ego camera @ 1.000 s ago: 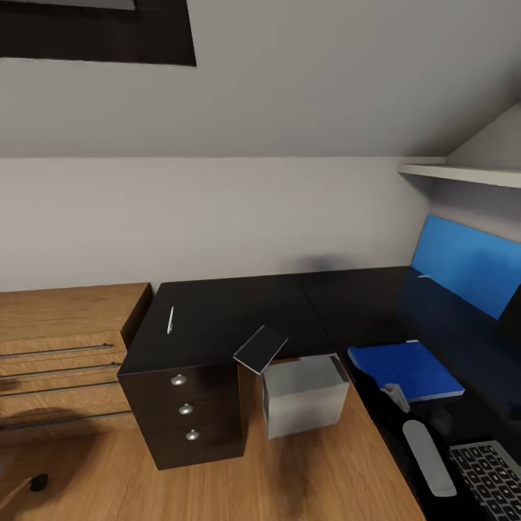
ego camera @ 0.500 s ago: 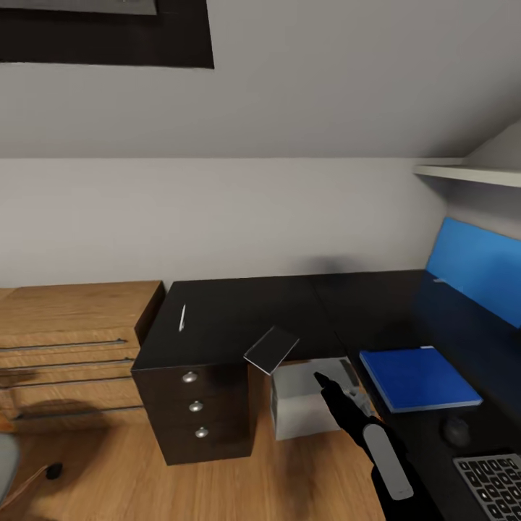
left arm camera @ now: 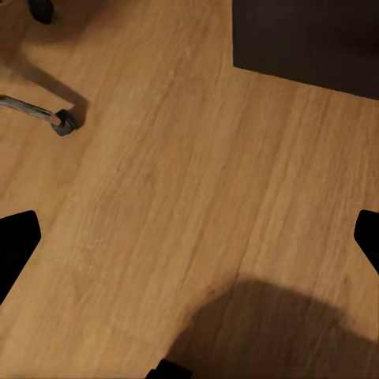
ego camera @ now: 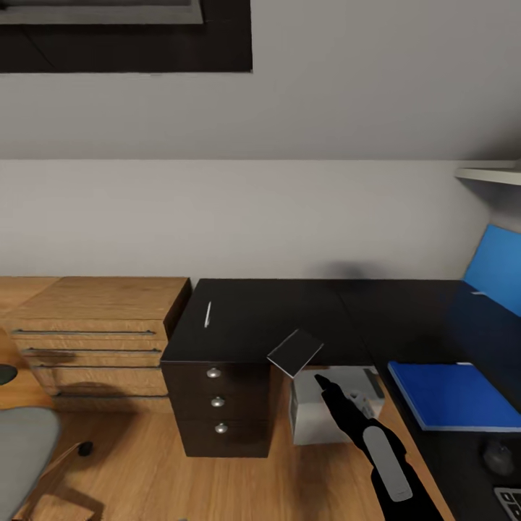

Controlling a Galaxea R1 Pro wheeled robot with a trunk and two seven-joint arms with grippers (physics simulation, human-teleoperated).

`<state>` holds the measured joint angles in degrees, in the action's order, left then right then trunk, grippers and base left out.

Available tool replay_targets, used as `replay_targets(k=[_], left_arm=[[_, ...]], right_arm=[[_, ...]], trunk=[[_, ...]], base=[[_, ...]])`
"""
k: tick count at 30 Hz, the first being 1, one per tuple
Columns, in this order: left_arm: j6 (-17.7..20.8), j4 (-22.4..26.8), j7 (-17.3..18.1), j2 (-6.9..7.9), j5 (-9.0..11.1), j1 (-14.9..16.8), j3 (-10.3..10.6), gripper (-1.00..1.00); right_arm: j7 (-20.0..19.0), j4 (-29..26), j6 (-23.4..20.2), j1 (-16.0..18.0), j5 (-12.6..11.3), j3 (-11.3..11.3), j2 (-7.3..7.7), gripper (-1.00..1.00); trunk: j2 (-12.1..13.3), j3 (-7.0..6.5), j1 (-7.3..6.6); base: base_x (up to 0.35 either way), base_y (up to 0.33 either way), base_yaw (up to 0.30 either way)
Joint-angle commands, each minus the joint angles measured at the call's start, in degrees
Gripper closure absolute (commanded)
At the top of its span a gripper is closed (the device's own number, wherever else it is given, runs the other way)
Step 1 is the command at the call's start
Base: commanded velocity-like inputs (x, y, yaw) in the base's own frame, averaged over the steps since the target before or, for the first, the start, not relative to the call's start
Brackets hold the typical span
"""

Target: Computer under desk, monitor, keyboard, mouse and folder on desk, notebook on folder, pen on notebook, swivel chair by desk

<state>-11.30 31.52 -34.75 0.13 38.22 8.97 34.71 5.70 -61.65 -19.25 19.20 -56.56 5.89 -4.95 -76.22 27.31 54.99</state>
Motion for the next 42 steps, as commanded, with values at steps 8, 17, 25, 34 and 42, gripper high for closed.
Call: replay_targets(k=[8, 17, 25, 34, 42], left_arm=[[-3.3, 16.35, -0.67, 2.36, 0.77, -0.53, 0.73, -1.0], [22.63, 48.4, -7.61, 7.92, 8.11, -1.92, -0.75, -1.0], [30.38, 54.28, -11.56, 8.1, 9.1, -1.94, -2.6, -1.0], [30.57, 52.82, -11.87, 8.84, 8.98, -1.94, -2.37, -1.0], [30.63, 52.77, -11.83, 8.88, 8.98, -1.94, -2.45, -1.0]], right_arm=[[0.29, -0.48, -0.55, 0.02, -0.58, 0.35, 0.28, -1.0], [-1.02, -0.41, -0.36, -0.02, -0.66, 0.36, -0.04, -1.0], [-4.08, -0.59, -0.35, -0.04, -0.74, 0.55, -0.01, -1.0], [-5.25, -0.67, -0.35, -0.04, -0.81, 0.62, 0.13, -1.0], [-5.26, -0.71, -0.35, -0.04, -0.75, 0.7, 0.2, -1.0]], trunk=[[-1.24, 0.6, 0.66], [-4.85, 2.21, 2.63], [-8.06, 3.65, 4.39], [-11.67, 5.26, 6.37], [-14.87, 6.65, 8.13]], base=[[0.0, 0.0, 0.02], [0.0, 0.0, 0.0], [0.0, 0.0, 0.0], [0.0, 0.0, 0.0], [0.0, 0.0, 0.086]])
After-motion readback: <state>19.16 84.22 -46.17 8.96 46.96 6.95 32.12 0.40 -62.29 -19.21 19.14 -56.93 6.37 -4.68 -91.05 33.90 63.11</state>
